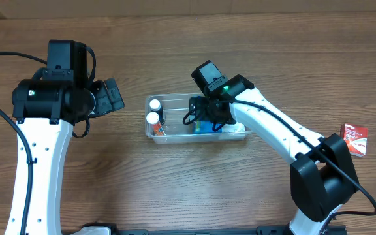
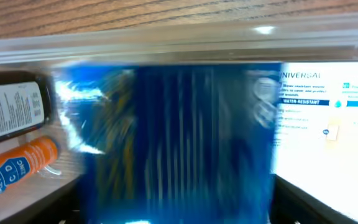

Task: Pack container
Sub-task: 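Place the blue box into the container's middle, then move the right gripper to the red box and grasp it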

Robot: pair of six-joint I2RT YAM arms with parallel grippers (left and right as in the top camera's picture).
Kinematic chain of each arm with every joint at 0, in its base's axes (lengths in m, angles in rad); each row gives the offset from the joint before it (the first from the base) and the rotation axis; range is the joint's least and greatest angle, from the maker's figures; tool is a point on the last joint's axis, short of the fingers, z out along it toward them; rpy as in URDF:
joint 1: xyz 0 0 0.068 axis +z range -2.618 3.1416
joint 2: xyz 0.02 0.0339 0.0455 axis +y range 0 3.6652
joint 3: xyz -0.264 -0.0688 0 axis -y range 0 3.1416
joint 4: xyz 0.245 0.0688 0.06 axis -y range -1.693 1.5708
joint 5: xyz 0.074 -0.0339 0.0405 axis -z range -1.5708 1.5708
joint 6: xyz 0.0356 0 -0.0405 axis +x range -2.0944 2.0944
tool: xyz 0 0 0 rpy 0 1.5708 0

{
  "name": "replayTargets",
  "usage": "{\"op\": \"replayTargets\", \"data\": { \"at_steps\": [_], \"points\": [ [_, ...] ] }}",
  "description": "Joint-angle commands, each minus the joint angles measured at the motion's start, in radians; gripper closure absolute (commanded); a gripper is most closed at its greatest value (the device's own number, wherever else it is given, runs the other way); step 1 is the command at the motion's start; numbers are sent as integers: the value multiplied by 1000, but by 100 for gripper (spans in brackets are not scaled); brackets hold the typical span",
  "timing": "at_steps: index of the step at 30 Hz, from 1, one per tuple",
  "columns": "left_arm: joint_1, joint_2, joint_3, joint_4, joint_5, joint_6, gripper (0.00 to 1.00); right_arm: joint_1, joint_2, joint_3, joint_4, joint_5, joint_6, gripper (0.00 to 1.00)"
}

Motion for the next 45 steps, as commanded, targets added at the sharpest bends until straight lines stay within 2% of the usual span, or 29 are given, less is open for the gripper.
{"op": "replayTargets", "data": {
  "at_steps": [1,8,13,15,18,20,25,27,29,31,36,45],
  "points": [
    [4,6,11,-1,2,23,0,0,-4,14,6,0,5,0],
    [4,6,11,-4,2,23,0,-2,-20,30,-12,4,5,0],
    [4,6,11,-6,2,27,0,-45,-134,177,-143,182,5,0],
    [4,6,11,-8,2,31,0,-111,-216,253,-185,240,5,0],
    [4,6,11,-10,2,31,0,-320,-340,307,-228,246,-19,0],
    [4,6,11,-8,2,31,0,-517,-379,306,-267,246,-61,0],
    [4,6,11,-3,2,31,0,-918,-334,251,-338,218,-234,0],
    [4,6,11,1,2,31,0,-1003,-304,219,-339,189,-241,0],
    [4,6,11,2,2,31,0,-1098,-251,158,-327,137,-312,0],
    [4,6,11,2,1,32,0,-1136,-208,108,-311,109,-364,0],
    [4,6,11,-2,1,54,0,-1167,-130,48,-278,99,-360,0],
    [4,6,11,-1,2,58,0,-1169,-64,41,-232,99,-390,0]
  ]
}}
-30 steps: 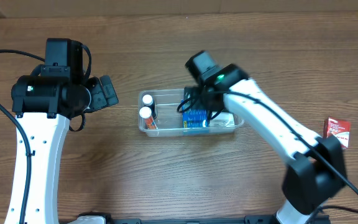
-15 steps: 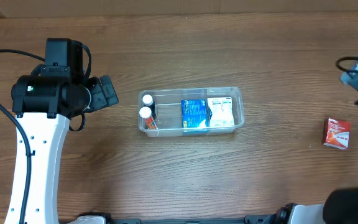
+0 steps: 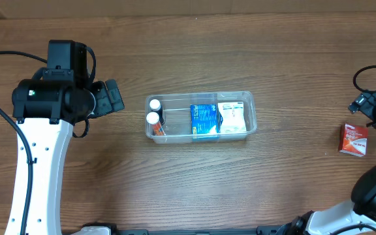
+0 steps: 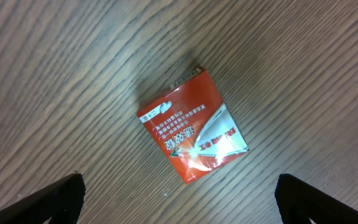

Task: Pack container
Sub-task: 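Move the right gripper to the red box and grasp it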

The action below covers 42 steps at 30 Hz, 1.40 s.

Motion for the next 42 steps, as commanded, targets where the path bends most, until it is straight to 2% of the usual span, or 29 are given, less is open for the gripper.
{"op": "replayTargets", "data": {
  "at_steps": [1,11,15,20,22,26,30,34,36,39,42],
  "points": [
    [4,6,11,2,2,27,0,-4,22,-1,8,-5,-14,0],
    [4,6,11,2,2,27,0,-4,24,-1,18,-5,-8,0],
    [4,6,11,2,2,27,0,-4,28,-2,0,-11,79,0],
    [4,6,11,3,2,27,0,-4,29,-2,-51,-71,41,0],
    [4,6,11,4,2,27,0,-4,29,-2,-46,-126,-16,0],
    [4,6,11,2,2,27,0,-4,29,-2,-14,-126,-16,0],
    [4,6,11,2,2,27,0,-4,29,-2,-36,-140,84,0],
    [4,6,11,-2,2,27,0,-14,29,-2,-61,-137,304,0],
    [4,6,11,-5,2,27,0,-19,29,-2,-50,-135,336,0],
    [4,6,11,-4,2,27,0,-21,29,-2,-14,-52,265,0],
    [4,6,11,-4,2,27,0,-21,35,-2,42,40,32,0]
  ]
}}
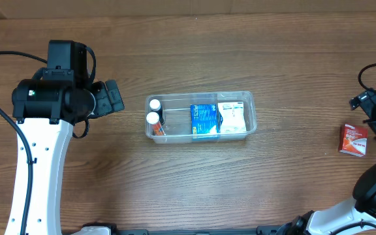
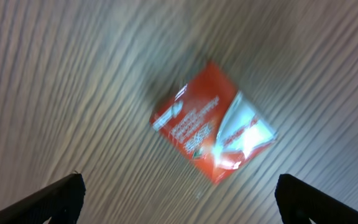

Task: Pack container
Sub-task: 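Move the right gripper to the red box and grasp it, then lower the red box into the container's right end and release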

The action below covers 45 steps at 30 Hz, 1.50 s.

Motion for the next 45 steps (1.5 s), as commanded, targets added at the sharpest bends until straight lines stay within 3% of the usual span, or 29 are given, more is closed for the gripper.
{"op": "replayTargets", "data": {
  "at_steps": [1,8,17,21,25,28,34,38,45],
  "points": [
    [4,6,11,0,2,27,0,-5,21,-1,38,120,-242,0],
    [4,6,11,-2,5,27,0,-5,152,-1,48,119,-387,0],
    [4,6,11,1,6,26,0,-5,333,-1,61,95,-383,0],
    [4,6,11,0,10,26,0,-5,338,-1,71,47,-365,16],
    [4,6,11,0,10,26,0,-5,338,0,58,23,-328,24],
    [4,6,11,1,10,26,0,-3,330,2,53,-31,-327,25],
    [4,6,11,1,9,26,0,63,173,72,12,-86,-302,24],
    [4,6,11,1,9,26,0,194,-49,86,3,-123,-302,24],
    [4,6,11,2,9,26,0,612,-336,86,-6,-153,-242,25]
  ]
}}
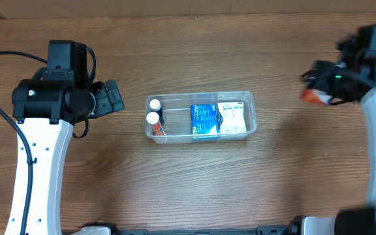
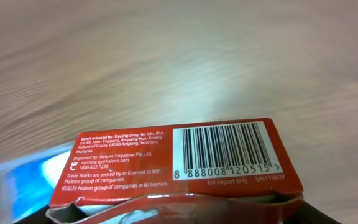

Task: Pack container
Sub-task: 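Lower the red box into the container's right end and release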

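My right gripper (image 1: 320, 88) is shut on a small red carton (image 1: 312, 96), held in the air to the right of the clear plastic container (image 1: 201, 95). In the right wrist view the red carton (image 2: 179, 158) fills the lower frame, barcode side up, with my right gripper (image 2: 179, 214) clamped on it. The container holds a blue box (image 1: 204, 121), a white box (image 1: 232, 119) and two white-capped bottles (image 1: 153, 111). At the far left my left gripper (image 1: 113, 96) hangs over the table, too dark to read.
Brown wooden table (image 1: 194, 183) all round the container. The left arm's white link (image 1: 34, 163) runs down the left side. A blurred blue patch (image 2: 17, 180) shows at the wrist view's lower left.
My right gripper was open above the red carton lying on the table at the far right. It is now shut on the carton, lifted and further left, nearer the container.
My right gripper was inside the container at the blue box. Then it was open at the far right over the red carton on the table, and stayed above it. Now it holds that carton in the air. The left arm has not moved.
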Robot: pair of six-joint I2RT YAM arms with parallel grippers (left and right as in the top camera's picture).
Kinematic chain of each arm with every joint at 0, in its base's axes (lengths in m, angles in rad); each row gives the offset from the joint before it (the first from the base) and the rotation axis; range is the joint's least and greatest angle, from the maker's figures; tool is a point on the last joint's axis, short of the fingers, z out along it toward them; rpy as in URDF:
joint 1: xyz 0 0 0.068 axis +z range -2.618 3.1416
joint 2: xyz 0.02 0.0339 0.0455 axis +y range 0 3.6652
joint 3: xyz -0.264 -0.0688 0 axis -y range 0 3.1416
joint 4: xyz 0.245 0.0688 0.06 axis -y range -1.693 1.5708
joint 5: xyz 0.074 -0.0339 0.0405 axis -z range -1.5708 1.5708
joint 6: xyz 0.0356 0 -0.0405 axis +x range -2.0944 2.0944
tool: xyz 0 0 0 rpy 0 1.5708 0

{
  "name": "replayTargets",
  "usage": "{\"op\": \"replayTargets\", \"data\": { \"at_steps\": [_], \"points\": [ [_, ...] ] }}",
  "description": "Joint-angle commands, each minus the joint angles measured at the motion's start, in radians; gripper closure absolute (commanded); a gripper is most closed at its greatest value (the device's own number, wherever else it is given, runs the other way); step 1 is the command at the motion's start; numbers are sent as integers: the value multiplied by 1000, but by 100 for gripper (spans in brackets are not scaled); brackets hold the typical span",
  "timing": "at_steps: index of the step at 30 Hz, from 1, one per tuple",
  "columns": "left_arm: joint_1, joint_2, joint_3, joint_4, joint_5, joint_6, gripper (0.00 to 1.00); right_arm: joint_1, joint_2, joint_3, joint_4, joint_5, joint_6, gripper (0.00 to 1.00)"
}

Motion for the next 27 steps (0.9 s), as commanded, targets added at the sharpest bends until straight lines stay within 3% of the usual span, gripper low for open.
{"op": "replayTargets", "data": {
  "at_steps": [1,5,9,17,27],
  "points": [
    [4,6,11,2,9,26,0,206,-59,7,-5,-18,95,25],
    [4,6,11,1,9,25,0,416,-25,-3,11,-12,199,25],
    [4,6,11,1,9,25,0,526,67,-19,44,-6,244,24],
    [4,6,11,0,9,26,0,541,319,-69,54,10,332,25],
    [4,6,11,1,9,26,0,541,345,-112,74,122,338,24]
  ]
}}
